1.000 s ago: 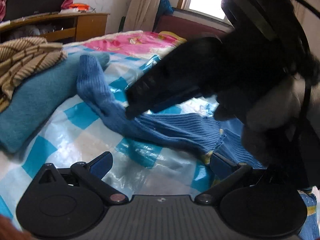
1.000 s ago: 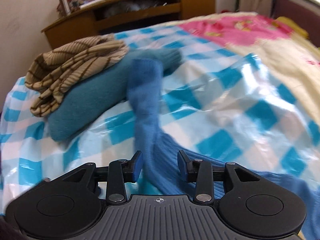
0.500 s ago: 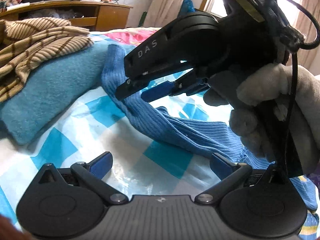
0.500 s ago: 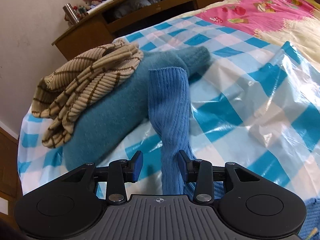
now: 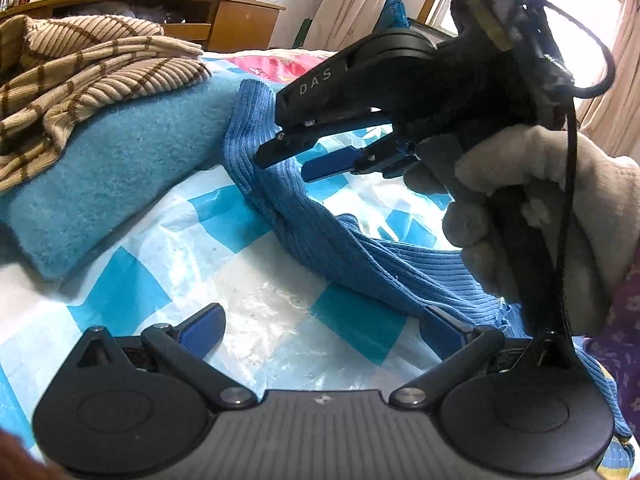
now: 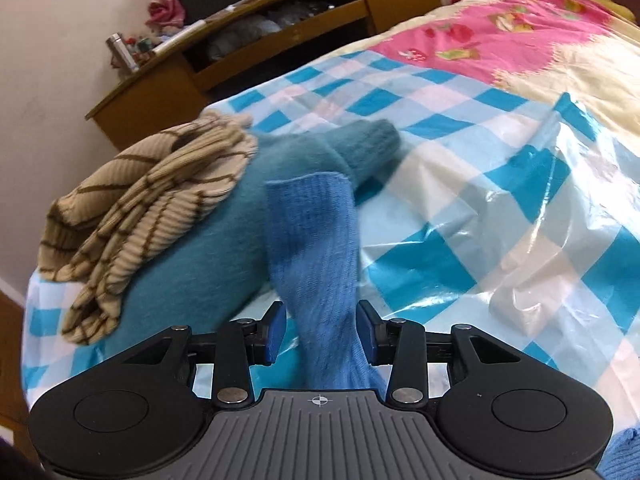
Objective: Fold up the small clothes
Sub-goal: 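Move the right gripper to the other sleeve cuff near the teal towel and grasp it, then lift the grasped sleeve with the right gripper toward the sweater body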
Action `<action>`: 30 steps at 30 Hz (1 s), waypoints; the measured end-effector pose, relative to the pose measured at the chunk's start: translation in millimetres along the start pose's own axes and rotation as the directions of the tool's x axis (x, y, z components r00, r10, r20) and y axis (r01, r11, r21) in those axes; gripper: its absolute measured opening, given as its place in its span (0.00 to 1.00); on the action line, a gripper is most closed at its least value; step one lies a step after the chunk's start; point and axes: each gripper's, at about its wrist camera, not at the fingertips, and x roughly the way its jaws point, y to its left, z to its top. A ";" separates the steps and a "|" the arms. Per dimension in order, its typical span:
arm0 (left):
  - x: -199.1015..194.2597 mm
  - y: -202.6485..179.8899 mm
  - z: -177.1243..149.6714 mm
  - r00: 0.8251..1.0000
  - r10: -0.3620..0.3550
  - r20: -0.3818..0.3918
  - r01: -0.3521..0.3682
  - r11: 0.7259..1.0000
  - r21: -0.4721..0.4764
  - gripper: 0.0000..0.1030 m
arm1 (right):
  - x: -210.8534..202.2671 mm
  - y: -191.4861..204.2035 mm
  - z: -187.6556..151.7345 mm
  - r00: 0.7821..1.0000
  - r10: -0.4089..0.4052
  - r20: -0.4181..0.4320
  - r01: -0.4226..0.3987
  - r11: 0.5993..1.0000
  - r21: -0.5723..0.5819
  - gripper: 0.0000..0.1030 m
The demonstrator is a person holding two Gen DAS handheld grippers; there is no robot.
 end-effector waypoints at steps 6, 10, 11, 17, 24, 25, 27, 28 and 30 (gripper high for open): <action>2.6 6.6 -1.2 1.000 -0.012 0.013 0.012 0.999 -0.039 1.00 | -4.0 -1.0 3.7 0.998 0.062 0.033 -0.063 0.998 0.011 0.09; 2.5 7.0 -1.9 1.000 -0.002 0.020 0.003 0.999 -0.036 1.00 | -7.0 6.1 5.9 0.996 0.076 0.044 -0.075 0.997 -0.022 0.08; 2.8 7.1 -2.0 1.000 0.000 0.020 0.000 0.999 -0.034 1.00 | -7.3 7.0 5.6 0.996 0.073 0.045 -0.072 0.997 -0.026 0.08; 5.6 6.7 -1.7 1.000 0.021 0.020 -0.020 0.999 -0.026 1.00 | 4.0 13.3 6.2 1.000 0.004 0.000 -0.004 0.998 -0.065 0.17; 15.6 4.8 -2.2 0.999 0.031 0.014 -0.031 1.000 -0.001 1.00 | -0.8 22.7 9.1 0.999 0.015 0.047 -0.011 0.997 -0.080 0.06; 17.1 4.6 -2.2 0.999 0.032 0.014 -0.032 0.999 0.001 1.00 | -3.2 24.9 8.9 0.999 -0.003 0.055 0.008 0.996 -0.085 0.06; 19.1 4.6 -2.2 0.999 0.034 0.021 -0.035 0.999 0.006 1.00 | -13.1 23.6 8.7 0.996 -0.011 0.088 0.016 0.998 -0.062 0.06; 20.9 4.6 -2.2 0.999 0.037 0.023 -0.038 0.999 0.010 1.00 | -22.4 21.2 8.6 0.993 -0.014 0.116 0.019 0.999 -0.040 0.06; 22.8 3.7 -2.5 0.999 0.040 0.028 -0.041 0.999 0.016 1.00 | -42.7 15.5 6.6 0.985 -0.035 0.169 0.037 0.999 -0.009 0.06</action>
